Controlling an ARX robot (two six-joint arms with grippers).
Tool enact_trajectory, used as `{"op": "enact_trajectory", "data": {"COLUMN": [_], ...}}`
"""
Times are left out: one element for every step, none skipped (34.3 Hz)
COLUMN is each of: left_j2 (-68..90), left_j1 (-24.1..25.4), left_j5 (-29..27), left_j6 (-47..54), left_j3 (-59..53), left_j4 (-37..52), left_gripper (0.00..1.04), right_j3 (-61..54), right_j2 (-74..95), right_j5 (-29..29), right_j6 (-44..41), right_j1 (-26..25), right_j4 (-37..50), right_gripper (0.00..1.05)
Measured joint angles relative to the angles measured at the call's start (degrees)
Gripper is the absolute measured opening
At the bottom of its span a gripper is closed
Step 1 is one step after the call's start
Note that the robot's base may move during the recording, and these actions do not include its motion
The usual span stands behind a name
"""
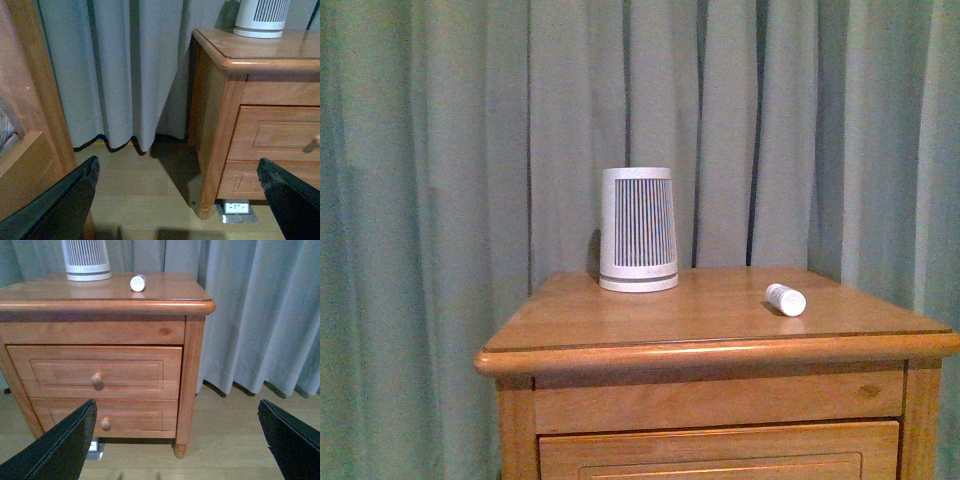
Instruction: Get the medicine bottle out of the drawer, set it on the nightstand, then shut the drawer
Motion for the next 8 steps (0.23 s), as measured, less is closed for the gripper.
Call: {"op": "enact_trajectory", "data": {"left_j2": [0.0,0.0,0.0,0.0,0.0,0.0,0.0,0.0], "left_j1": [0.0,0.0,0.0,0.0,0.0,0.0,0.0,0.0], "left_j5": [0.0,0.0,0.0,0.0,0.0,0.0,0.0,0.0], "left_j6": [0.0,0.0,0.0,0.0,0.0,0.0,0.0,0.0], "left_j3": [0.0,0.0,0.0,0.0,0.0,0.0,0.0,0.0], "left_j4": [0.0,0.0,0.0,0.0,0.0,0.0,0.0,0.0], "left_gripper": [0.98,0.98,0.98,0.98,0.98,0.98,0.98,0.98], "right_j3": [0.0,0.0,0.0,0.0,0.0,0.0,0.0,0.0], "right_j2": [0.0,0.0,0.0,0.0,0.0,0.0,0.0,0.0], "right_j5": [0.0,0.0,0.0,0.0,0.0,0.0,0.0,0.0], "right_j6": [0.0,0.0,0.0,0.0,0.0,0.0,0.0,0.0], "right_j1": [0.0,0.0,0.0,0.0,0.0,0.0,0.0,0.0], "right_j4": [0.0,0.0,0.0,0.0,0.0,0.0,0.0,0.0], "right_gripper": [0.98,0.98,0.98,0.98,0.98,0.98,0.98,0.98]}}
